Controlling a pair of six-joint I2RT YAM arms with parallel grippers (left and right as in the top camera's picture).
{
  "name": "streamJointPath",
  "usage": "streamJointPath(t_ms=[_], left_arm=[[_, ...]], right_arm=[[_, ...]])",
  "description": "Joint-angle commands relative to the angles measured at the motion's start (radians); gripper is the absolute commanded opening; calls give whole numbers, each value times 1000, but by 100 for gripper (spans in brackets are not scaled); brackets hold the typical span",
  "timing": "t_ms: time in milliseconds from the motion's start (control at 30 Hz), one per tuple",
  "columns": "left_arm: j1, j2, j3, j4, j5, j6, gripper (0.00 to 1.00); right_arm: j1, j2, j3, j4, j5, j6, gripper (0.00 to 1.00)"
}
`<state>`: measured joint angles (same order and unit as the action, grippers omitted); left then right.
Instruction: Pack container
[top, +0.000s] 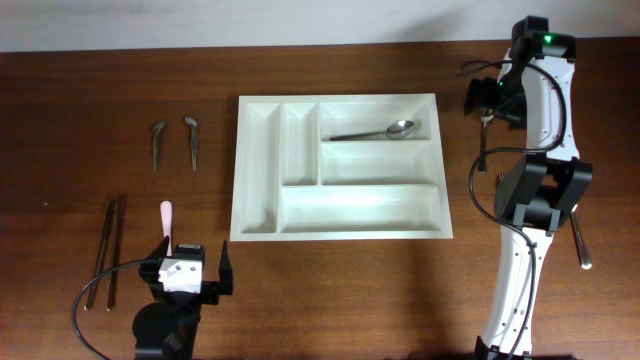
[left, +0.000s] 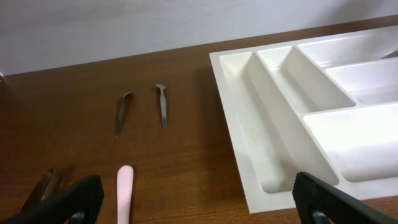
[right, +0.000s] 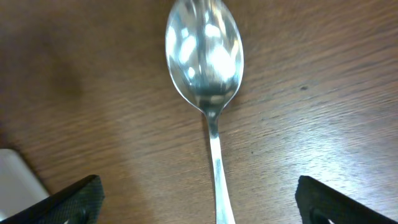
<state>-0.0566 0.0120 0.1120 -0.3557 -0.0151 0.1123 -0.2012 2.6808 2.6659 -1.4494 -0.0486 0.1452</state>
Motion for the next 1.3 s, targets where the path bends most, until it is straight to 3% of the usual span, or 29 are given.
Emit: streamJointPath(t_ms=[0,467,1267], left_arm=[[5,-7,-4,-1,-6,10,99],[5,-7,-4,-1,-6,10,99],[5,-7,-4,-1,-6,10,99]], right_arm=[[4,-24,-34,13,20,-11,94],[3,-24,-85,24,65,-173,92],[5,10,-119,24,64,-164,92]])
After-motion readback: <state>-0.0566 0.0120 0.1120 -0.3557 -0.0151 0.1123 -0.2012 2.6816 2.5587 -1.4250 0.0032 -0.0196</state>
